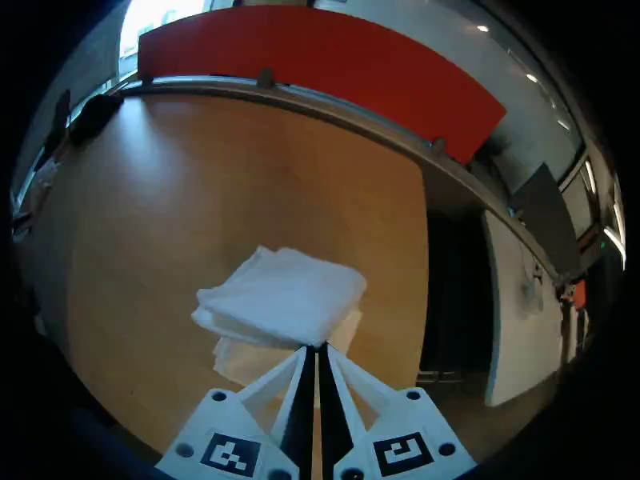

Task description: Fold towel

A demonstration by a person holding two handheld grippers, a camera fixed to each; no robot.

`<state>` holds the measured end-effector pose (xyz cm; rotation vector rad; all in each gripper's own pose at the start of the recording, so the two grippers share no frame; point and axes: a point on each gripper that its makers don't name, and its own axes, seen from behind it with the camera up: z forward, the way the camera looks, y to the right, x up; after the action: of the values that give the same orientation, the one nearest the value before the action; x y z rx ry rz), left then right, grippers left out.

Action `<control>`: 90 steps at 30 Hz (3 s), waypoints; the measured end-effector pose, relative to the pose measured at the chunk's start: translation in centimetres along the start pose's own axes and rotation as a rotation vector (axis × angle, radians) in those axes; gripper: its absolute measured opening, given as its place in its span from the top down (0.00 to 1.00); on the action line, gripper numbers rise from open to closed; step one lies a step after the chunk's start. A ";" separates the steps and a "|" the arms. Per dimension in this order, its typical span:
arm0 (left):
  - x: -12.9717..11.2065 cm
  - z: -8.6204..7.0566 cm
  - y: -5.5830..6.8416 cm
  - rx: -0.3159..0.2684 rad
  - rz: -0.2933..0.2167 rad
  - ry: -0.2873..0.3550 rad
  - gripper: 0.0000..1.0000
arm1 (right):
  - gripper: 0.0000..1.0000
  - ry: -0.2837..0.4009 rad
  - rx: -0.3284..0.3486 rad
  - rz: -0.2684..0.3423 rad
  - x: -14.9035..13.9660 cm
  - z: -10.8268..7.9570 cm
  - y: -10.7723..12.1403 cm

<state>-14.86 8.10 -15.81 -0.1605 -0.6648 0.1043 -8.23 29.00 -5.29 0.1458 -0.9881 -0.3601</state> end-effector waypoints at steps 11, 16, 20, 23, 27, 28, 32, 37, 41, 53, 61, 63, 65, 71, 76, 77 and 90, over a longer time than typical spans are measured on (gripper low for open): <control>-0.1 -0.2 0.2 0.002 0.010 -0.003 0.08 | 0.97 -0.070 0.000 0.047 -3.6 1.0 0.5; -0.2 -0.2 0.1 0.005 0.012 -0.005 0.08 | 0.98 -0.101 -0.001 0.055 -4.7 1.3 0.7; -0.3 -0.2 0.0 0.008 0.014 -0.007 0.08 | 0.98 -0.122 -0.001 0.062 -5.4 1.5 0.9; -0.3 -0.3 -0.2 0.010 0.014 -0.008 0.08 | 0.98 -0.137 0.001 0.064 -6.0 1.6 1.0; -0.3 -0.3 -0.4 0.013 0.013 -0.010 0.08 | 0.98 -0.153 -0.003 0.068 -6.6 1.6 1.2; -0.3 -0.3 -0.4 0.014 0.013 -0.010 0.08 | 0.98 -0.156 -0.004 0.070 -6.7 1.6 1.3; -0.3 -0.3 -0.5 0.015 0.017 -0.011 0.08 | 0.98 -0.165 -0.009 0.079 -7.0 1.8 1.5; -0.4 -0.3 -0.5 0.016 0.019 -0.013 0.08 | 0.98 -0.173 -0.018 0.081 -7.2 2.0 1.6; -0.6 -0.4 -0.5 0.016 0.016 -0.015 0.08 | 0.97 -0.174 -0.024 0.080 -7.2 2.1 1.6; -0.9 -0.5 -0.5 0.011 0.015 -0.016 0.08 | 0.85 -0.177 -0.047 0.104 -7.7 2.4 1.2; -0.9 -0.6 -0.6 0.009 0.013 -0.013 0.08 | 0.50 -0.183 -0.060 0.101 -8.3 2.2 0.8; -0.8 -0.6 -0.7 0.008 0.011 -0.011 0.08 | 0.29 -0.180 -0.061 0.103 -8.3 2.1 0.7; -0.8 -0.6 -0.7 0.007 0.010 -0.009 0.08 | 0.11 -0.173 -0.059 0.109 -8.2 2.1 0.6; -0.7 -0.6 -0.6 0.003 0.009 -0.004 0.08 | 0.00 -0.150 -0.063 0.131 -7.7 2.0 0.2; -0.7 -0.6 -0.6 0.003 0.004 -0.001 0.08 | 0.00 -0.132 -0.060 0.150 -7.3 2.0 -0.3; -0.7 -0.6 -0.7 0.004 0.002 0.000 0.08 | 0.00 -0.127 -0.059 0.155 -7.2 2.0 -0.5; -0.1 -0.2 -0.8 0.015 -0.014 0.008 0.08 | 0.00 -0.018 -0.075 0.252 -5.7 2.2 -1.9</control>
<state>-14.77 7.30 -15.83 -0.1423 -0.6566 0.0954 -13.32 29.38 -9.12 -0.0501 -0.9959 -0.1669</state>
